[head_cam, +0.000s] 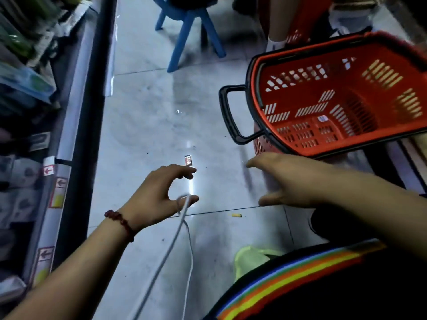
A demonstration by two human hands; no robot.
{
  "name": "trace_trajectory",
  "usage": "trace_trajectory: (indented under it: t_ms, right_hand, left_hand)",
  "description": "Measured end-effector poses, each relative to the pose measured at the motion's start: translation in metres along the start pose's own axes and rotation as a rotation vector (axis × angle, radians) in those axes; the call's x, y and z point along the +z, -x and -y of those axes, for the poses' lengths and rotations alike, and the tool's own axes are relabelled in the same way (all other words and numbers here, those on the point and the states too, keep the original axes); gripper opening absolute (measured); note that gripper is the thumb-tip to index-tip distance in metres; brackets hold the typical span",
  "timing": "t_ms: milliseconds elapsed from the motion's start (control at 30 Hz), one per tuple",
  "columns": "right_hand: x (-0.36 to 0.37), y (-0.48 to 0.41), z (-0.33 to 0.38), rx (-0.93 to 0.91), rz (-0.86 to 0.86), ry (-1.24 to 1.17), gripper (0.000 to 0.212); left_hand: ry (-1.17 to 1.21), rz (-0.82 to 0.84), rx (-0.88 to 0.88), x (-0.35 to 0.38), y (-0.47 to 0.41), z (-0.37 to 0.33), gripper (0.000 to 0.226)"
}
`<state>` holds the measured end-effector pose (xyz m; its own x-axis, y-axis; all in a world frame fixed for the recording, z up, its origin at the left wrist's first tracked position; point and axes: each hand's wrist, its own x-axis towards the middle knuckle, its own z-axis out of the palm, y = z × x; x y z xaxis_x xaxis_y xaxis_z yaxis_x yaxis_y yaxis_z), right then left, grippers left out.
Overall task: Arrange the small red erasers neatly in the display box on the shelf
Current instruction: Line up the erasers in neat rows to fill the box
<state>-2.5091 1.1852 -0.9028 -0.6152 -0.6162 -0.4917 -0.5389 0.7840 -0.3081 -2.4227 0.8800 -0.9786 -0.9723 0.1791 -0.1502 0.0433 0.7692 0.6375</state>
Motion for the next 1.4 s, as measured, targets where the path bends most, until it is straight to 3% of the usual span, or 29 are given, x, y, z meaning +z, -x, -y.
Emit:
trace_trajectory:
  t_ms: [300,567,700,900,1067,1133,1233,1300,1400]
  right_hand:
    - [0.017,-0.109,0.057,0.008,-0.011,-0.197,0.074]
    - [0.055,-0.224,0.039,0.132,-0.009,-0.353,0.070]
    - [0.076,-0.259,0.019,0.188,-0.018,-0.399,0.074]
    - [0.104,-0.291,-0.002,0.282,-0.054,-0.508,0.076]
    - [0.111,-0.305,-0.012,0.289,-0.040,-0.563,0.074]
    - [0.107,-0.304,-0.012,0.288,-0.061,-0.588,0.072]
    - [0.099,-0.297,-0.003,0.276,-0.078,-0.598,0.068]
    - [0.091,-0.291,0.008,0.257,-0.104,-0.597,0.066]
    - [0.072,-0.280,0.028,0.226,-0.151,-0.621,0.059]
  left_hand:
    - [0.225,-0.191,-0.407,0.033,-0.067,0.089,0.038]
    - [0.355,-0.255,-0.732,0.103,-0.146,0.173,0.040]
    - [0.328,-0.207,-0.805,0.143,-0.175,0.195,0.046]
    - [0.291,-0.316,-0.907,0.182,-0.218,0.201,0.049]
    - [0.332,-0.425,-0.903,0.188,-0.225,0.202,0.025]
    - [0.503,-0.551,-0.950,0.181,-0.222,0.197,0.016]
    - [0.998,-0.730,-1.032,0.161,-0.221,0.188,0.021]
    - [1.320,-0.769,-0.954,0.142,-0.223,0.181,0.029]
    - [1.498,-0.742,-0.771,0.100,-0.227,0.166,0.034]
